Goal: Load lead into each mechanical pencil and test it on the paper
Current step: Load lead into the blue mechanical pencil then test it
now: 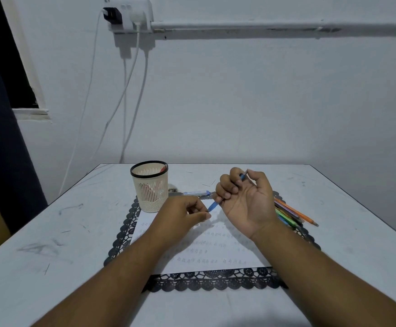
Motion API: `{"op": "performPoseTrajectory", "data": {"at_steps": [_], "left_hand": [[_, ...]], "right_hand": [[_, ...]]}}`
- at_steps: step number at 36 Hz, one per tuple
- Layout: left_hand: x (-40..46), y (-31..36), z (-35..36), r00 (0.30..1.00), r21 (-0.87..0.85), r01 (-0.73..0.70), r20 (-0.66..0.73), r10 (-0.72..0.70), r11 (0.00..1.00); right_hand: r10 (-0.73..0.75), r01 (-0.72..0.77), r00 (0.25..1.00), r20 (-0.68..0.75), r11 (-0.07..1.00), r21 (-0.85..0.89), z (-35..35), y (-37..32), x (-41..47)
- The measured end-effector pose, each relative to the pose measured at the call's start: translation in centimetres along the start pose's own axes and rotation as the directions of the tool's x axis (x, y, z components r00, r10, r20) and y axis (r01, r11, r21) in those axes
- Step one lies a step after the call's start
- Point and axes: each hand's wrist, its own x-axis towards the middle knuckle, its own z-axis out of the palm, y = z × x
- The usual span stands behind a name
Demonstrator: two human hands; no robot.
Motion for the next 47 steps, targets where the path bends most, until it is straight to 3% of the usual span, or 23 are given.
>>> {"op": "performPoseTrajectory", "data": {"at_steps": [37,47], "left_hand": [[-0.1,0.0,-0.1,0.998,0.021,-0.057,0.025,0.057,0.998],[0.0,-0.1,-0.3,0.997,-0.061,-0.057,0.043,0.059,0.997]], "right_hand": [[0.014,-0.014,1.0,0.007,1.0,0.011,-0.7,-0.4,0.3],[0.019,-0.003,0.994,-0.107,0.989,0.148,-1.0,-1.0,0.4]]}}
